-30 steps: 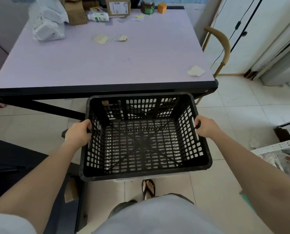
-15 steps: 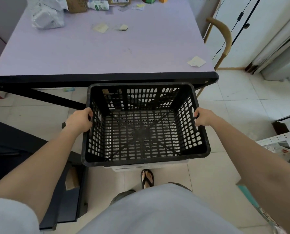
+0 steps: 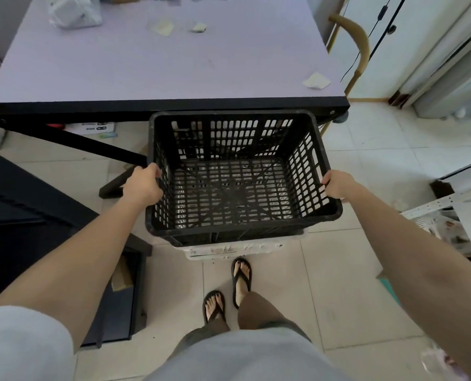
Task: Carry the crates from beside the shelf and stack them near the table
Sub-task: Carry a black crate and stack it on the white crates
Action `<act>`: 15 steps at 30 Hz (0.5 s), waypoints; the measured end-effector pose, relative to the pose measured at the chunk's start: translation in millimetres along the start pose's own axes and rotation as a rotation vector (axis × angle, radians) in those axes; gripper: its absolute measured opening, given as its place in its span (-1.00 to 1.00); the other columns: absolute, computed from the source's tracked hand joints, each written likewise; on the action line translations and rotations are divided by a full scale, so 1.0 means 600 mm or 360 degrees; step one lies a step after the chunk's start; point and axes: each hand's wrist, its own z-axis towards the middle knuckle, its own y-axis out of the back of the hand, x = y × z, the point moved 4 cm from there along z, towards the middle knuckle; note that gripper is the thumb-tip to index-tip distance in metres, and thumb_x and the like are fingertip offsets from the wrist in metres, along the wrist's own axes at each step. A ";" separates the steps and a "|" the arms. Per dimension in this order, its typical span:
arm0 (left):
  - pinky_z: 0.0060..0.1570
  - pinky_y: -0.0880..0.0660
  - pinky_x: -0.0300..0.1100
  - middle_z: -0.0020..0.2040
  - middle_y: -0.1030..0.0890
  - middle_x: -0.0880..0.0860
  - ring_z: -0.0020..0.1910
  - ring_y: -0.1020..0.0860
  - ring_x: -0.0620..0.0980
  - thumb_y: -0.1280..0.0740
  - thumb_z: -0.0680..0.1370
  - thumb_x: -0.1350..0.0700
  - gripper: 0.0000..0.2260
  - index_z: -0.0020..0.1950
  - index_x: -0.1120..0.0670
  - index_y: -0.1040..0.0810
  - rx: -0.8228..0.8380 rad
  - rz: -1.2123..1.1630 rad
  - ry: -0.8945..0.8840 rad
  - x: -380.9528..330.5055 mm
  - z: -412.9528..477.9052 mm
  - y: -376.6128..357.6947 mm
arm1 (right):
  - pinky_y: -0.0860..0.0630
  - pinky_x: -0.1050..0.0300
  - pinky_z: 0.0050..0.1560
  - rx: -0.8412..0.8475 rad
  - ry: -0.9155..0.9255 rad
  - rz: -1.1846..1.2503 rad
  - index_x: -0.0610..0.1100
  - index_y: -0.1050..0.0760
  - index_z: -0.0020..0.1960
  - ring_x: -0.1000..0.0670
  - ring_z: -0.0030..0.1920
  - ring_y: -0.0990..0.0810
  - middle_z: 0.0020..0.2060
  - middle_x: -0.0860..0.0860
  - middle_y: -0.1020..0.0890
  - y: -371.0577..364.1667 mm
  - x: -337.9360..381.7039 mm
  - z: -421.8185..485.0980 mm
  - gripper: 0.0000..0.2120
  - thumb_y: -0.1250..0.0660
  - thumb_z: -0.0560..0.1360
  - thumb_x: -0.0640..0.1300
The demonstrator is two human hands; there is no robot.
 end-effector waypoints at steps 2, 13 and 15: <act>0.01 -0.54 0.13 0.13 -0.45 0.24 0.01 -0.52 0.28 -0.37 0.44 0.28 -0.65 0.18 0.08 -0.40 0.0002 0.0040 -0.0025 -0.005 -0.004 0.000 | -0.43 -0.06 0.28 -0.0050 0.0013 0.0013 -0.34 -0.41 0.32 -0.25 0.19 -0.47 0.19 -0.26 -0.50 -0.004 -0.004 0.000 -0.65 -0.13 0.55 -0.33; 0.11 -0.52 0.15 0.24 -0.41 0.29 0.10 -0.51 0.33 -0.33 0.48 0.29 -0.57 0.33 0.11 -0.34 0.0096 0.0164 0.0116 -0.032 0.003 -0.012 | -0.43 0.02 0.23 0.0015 0.0107 -0.0048 -0.29 -0.43 0.30 -0.20 0.20 -0.50 0.26 -0.23 -0.50 0.005 -0.033 0.026 -0.65 -0.18 0.52 -0.34; 0.14 -0.51 0.17 0.24 -0.45 0.31 0.15 -0.50 0.33 -0.33 0.48 0.27 -0.52 0.37 0.11 -0.31 0.0101 0.0093 0.0162 -0.038 0.002 -0.007 | -0.41 -0.03 0.23 0.0058 0.0122 -0.0160 -0.24 -0.40 0.32 -0.20 0.21 -0.46 0.28 -0.23 -0.45 0.008 -0.031 0.036 -0.64 -0.22 0.53 -0.21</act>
